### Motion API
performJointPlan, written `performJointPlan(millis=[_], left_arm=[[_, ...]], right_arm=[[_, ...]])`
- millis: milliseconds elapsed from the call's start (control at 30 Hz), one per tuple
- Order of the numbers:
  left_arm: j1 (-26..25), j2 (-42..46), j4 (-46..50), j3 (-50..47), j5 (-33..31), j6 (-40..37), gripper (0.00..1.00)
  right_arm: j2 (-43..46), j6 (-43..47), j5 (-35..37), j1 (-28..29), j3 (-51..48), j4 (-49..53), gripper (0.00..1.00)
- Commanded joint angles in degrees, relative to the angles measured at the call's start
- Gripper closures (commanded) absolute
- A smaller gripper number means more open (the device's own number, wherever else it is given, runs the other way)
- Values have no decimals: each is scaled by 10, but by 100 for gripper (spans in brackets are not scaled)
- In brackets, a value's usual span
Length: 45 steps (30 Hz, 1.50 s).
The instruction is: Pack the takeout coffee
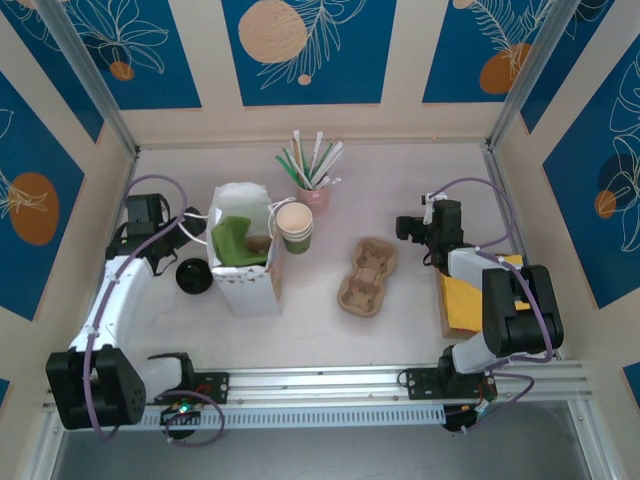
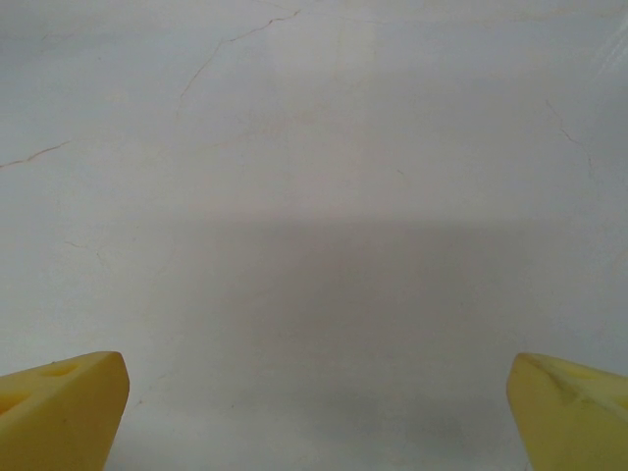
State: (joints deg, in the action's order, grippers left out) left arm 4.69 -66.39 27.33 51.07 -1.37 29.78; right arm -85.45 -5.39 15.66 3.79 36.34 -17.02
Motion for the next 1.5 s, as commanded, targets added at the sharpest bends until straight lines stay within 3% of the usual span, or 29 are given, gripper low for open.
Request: performJointPlan(millis=[0,167,300,500,633,900,1033,1167,1467], left_arm=[[17,-21,-40,14,-43,-37,0],[18,-50,-203,-57,-104,-106,0],[15,-66,-403,-160,-95,-146,0],[6,-126,-570,-228,-80,-198,0],[-29,-166,-694,-271,-83,-231,0],[-53,-168,-743,-293,-62,-268,0],[-67,-179,-772,-303,-64,-285,0],[-76,-234,-887,-333,-71,-294,0],[-78,-232,-858,-321,-66,-298,0]], right_arm=[[7,7,-3,0,-1,-8,1],[9,8,-22,-4,-11,-37,1],[16,5,-48,-15,-30,-78,1],[14,5,-96,-29,-57,-145,1],[0,4,-114,-34,-75,-190,1],[-20,-2,-135,-44,-126,-298,1],[-17,-1,-136,-44,-123,-286,1],[-18,-1,-135,-44,-124,-289,1],[-18,1,-131,-42,-124,-289,1]])
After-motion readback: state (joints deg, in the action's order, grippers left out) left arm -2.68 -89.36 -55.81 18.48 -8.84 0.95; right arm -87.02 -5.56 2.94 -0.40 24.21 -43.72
